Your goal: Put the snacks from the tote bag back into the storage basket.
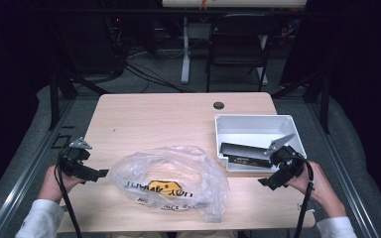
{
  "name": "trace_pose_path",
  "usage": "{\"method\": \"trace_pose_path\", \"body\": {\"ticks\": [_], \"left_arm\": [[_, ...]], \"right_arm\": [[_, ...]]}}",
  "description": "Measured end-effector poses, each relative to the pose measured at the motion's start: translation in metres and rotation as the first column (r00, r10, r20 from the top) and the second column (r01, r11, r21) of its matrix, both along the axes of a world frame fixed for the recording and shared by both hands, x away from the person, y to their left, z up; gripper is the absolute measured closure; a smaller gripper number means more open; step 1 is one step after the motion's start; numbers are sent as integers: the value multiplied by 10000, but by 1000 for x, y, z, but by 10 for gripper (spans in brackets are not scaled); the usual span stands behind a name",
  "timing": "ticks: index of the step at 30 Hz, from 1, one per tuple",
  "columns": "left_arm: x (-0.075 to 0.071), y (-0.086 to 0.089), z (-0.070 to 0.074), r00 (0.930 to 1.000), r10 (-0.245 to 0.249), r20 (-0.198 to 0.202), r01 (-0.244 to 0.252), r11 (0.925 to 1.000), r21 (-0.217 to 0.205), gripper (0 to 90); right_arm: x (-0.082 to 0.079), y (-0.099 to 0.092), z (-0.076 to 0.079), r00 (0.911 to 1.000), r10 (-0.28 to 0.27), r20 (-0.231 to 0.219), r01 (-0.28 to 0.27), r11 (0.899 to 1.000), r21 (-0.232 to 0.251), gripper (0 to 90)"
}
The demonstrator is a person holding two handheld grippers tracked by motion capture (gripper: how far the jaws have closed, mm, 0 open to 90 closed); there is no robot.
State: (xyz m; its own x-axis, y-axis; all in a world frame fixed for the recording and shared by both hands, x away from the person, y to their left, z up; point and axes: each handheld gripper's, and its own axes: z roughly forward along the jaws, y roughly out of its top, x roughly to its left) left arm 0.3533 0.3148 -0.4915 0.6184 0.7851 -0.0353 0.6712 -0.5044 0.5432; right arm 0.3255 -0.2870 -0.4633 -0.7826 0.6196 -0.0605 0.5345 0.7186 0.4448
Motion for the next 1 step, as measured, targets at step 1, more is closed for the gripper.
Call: {"method": "trace_pose_path", "body": {"ticks": [1], "left_arm": [[0, 0, 0, 10000, -1, -2, 1, 10000, 0, 0]], "right_arm": [[-5, -2, -7, 9998, -184, -22, 184, 9997, 157, 23]]}}
